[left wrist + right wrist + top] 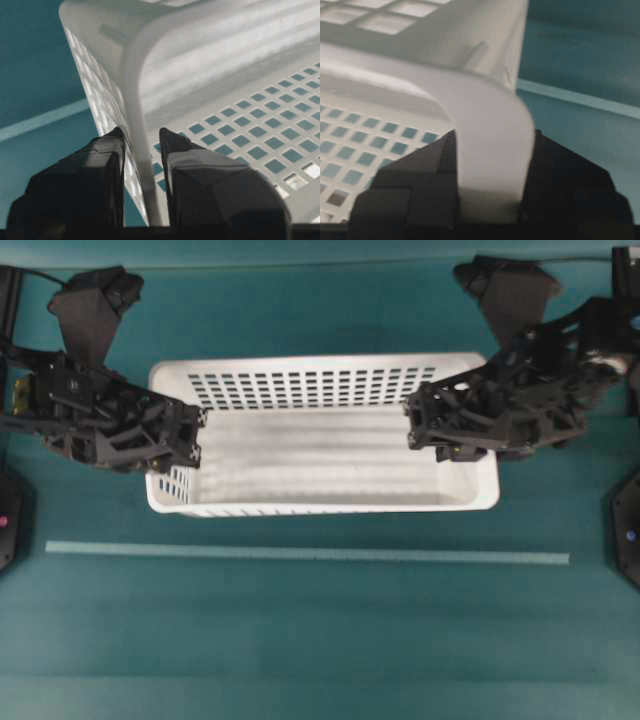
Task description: Lift the white basket with both hands.
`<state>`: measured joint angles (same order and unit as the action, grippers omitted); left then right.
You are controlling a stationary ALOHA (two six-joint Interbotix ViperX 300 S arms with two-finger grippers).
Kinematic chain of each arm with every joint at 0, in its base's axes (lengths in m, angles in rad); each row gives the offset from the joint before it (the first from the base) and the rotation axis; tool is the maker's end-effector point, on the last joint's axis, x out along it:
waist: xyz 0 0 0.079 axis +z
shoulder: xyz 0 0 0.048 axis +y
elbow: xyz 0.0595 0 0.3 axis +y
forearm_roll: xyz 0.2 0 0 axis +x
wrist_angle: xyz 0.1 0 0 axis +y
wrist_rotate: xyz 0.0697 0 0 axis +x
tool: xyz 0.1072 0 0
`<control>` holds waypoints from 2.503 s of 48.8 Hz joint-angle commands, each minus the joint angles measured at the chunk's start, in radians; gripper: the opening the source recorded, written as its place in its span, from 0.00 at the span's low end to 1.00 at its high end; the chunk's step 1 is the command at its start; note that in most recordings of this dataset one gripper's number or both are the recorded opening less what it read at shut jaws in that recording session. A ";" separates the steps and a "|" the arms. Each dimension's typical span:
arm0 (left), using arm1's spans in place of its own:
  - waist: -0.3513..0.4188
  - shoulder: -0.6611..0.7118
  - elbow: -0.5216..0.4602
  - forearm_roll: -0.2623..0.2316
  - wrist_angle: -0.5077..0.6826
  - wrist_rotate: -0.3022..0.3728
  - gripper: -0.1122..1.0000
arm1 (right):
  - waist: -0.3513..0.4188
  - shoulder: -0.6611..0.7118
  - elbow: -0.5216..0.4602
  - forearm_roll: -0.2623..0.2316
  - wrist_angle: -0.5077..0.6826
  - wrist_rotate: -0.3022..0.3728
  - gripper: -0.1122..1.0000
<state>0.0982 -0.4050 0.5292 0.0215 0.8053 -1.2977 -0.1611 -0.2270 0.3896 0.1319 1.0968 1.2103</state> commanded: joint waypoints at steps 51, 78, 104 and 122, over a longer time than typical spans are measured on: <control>-0.003 0.261 0.144 0.011 -0.264 0.104 0.22 | 0.112 0.181 0.150 0.015 -0.255 -0.025 0.26; 0.002 0.258 0.163 0.011 -0.264 0.101 0.18 | 0.123 0.184 0.202 0.015 -0.334 0.012 0.26; 0.002 0.275 0.152 0.011 -0.276 0.095 0.18 | 0.115 0.209 0.238 0.015 -0.393 0.006 0.26; 0.000 0.288 0.130 0.011 -0.282 0.087 0.18 | 0.098 0.209 0.239 0.014 -0.387 0.005 0.26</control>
<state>0.0951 -0.1304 0.7010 0.0215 0.5538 -1.2226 -0.0798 -0.0445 0.6366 0.1473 0.7164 1.2456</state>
